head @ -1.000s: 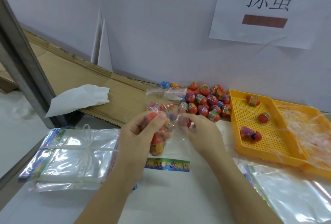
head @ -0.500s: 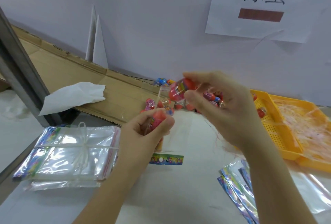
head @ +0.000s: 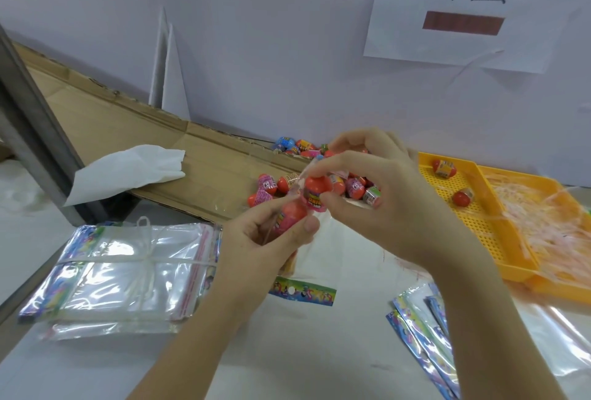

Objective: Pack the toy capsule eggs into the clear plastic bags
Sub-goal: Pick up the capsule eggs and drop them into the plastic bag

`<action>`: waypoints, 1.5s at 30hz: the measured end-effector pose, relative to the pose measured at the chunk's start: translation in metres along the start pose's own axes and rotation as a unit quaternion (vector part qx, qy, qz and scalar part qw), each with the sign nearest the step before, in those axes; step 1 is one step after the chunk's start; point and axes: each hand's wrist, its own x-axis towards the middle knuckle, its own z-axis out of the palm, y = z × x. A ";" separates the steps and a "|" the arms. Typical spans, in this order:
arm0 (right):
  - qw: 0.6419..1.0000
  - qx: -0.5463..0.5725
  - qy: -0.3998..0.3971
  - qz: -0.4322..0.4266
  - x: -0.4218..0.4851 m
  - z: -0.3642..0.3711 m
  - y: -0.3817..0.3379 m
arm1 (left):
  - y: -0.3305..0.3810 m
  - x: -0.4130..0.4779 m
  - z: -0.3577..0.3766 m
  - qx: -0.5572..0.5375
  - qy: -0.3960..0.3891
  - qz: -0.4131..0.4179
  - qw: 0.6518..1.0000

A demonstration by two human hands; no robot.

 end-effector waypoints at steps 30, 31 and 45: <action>0.968 0.163 -0.165 0.092 0.002 -0.010 0.014 | -0.010 0.001 -0.002 -0.010 -0.018 -0.041 0.999; 0.969 0.188 -0.132 0.097 0.002 -0.008 0.013 | -0.009 0.001 -0.003 -0.016 -0.016 -0.040 0.999; 0.941 0.268 -0.139 0.151 0.009 0.027 0.012 | -0.015 0.009 -0.010 -0.071 0.073 -0.029 0.994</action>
